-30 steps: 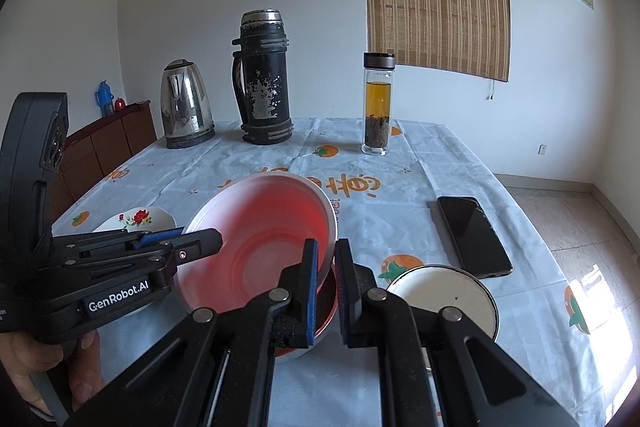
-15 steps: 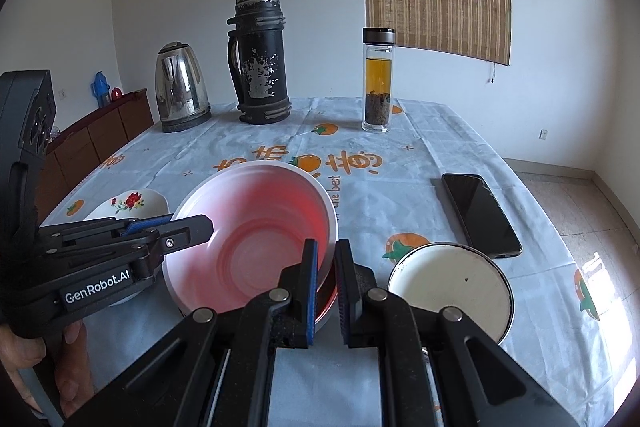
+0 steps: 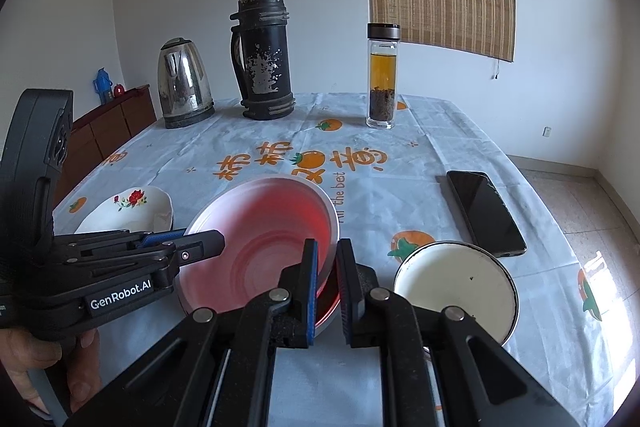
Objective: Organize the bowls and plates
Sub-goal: 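Lower the pink bowl into the steel bowl with the left gripper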
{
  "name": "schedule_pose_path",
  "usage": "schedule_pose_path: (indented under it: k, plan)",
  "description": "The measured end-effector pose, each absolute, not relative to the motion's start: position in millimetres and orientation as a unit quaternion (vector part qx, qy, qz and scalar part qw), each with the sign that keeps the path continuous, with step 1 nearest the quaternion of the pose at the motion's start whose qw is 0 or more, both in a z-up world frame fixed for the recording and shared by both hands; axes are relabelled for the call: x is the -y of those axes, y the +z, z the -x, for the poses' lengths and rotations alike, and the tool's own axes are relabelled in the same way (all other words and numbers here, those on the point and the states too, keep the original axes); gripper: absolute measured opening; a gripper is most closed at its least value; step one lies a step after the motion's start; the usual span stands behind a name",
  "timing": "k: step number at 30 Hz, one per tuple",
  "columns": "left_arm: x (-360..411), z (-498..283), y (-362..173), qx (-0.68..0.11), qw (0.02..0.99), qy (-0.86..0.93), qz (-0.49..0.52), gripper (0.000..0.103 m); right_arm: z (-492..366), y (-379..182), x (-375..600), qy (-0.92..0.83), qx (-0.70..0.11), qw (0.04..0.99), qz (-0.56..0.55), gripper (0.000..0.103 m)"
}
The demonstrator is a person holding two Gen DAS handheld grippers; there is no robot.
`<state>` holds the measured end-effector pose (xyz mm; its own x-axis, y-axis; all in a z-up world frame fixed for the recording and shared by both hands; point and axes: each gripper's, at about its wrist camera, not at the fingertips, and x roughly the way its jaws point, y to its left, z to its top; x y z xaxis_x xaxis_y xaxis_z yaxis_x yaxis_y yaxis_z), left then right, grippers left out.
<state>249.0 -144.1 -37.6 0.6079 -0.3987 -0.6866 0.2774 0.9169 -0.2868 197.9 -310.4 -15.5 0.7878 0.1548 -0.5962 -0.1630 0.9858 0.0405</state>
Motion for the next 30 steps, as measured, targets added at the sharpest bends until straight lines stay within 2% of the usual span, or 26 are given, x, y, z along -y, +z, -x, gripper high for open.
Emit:
schedule_pose_path:
  k: [30]
  plan:
    - [154.4,-249.1,-43.6,-0.408,0.894,-0.181,0.038,0.013,-206.8,-28.0,313.0,0.082,-0.343,0.936,0.003,0.012]
